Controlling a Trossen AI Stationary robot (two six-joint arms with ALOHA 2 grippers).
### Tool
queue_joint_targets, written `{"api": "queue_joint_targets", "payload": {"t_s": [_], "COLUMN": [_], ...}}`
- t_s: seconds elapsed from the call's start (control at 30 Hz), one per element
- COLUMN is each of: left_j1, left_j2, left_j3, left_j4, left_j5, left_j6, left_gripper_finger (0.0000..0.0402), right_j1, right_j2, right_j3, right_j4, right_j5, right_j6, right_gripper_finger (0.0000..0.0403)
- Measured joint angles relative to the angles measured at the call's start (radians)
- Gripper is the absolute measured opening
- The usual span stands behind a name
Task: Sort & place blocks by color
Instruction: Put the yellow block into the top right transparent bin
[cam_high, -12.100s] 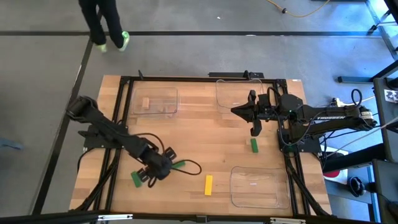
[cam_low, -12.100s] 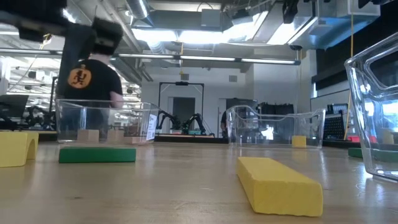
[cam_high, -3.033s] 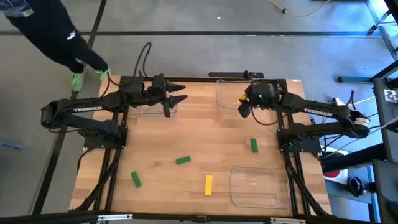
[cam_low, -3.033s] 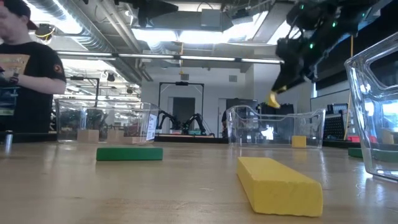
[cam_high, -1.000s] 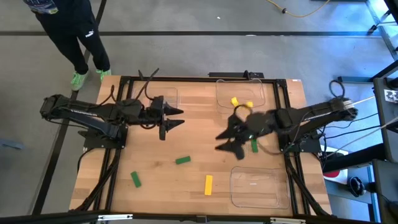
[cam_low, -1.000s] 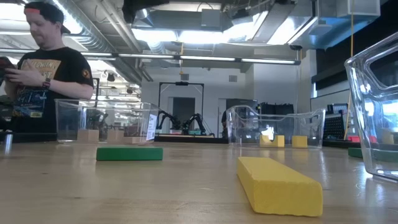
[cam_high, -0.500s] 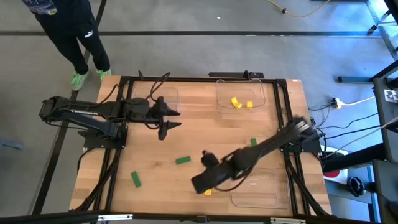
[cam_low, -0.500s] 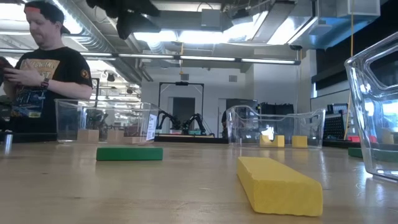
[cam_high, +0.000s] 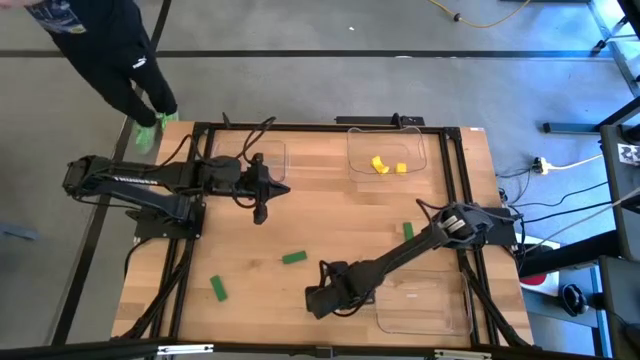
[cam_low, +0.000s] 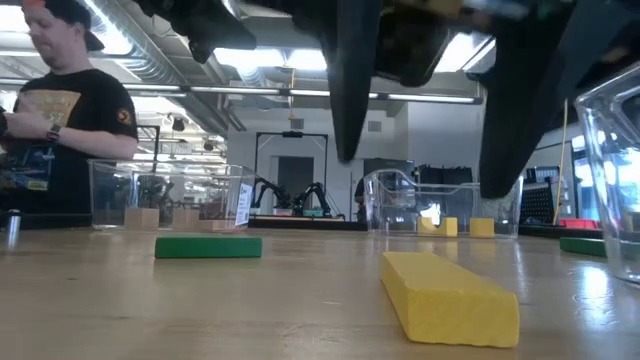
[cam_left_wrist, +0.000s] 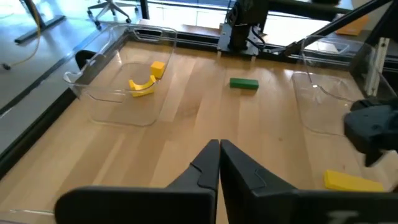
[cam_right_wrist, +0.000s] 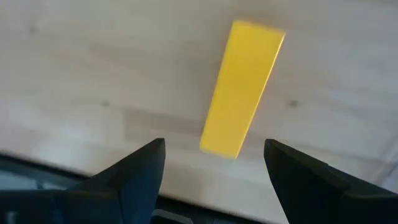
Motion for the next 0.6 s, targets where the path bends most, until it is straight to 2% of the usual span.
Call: {"api": "queue_joint_targets", "payload": {"t_s": [0.13,0.4,0.6], "left_j1": [0.013,0.062,0.084], "left_j2": [0.000,0.000,0.000], "left_j3": [0.000,0.000,0.000], "left_j4": [0.000,0.014,0.064], "left_j5": [0.023,0.011,0.017], "left_j6": [0.000,0.000,0.024], "left_gripper_finger": [0.0000,0.0000,0.0000], "right_j1": [-0.023,-0.052,-0.085], "right_j2": [0.001,0.001,0.001], "right_j3": [0.000,0.000,0.026], "right_j4": [-0.005,-0.005,0.028], "right_j5": [0.044,0.050,0.024], "right_j6": [-0.029,-0.108,-0.259], "right_gripper_finger": [0.0275,0.0275,0.0275]}}
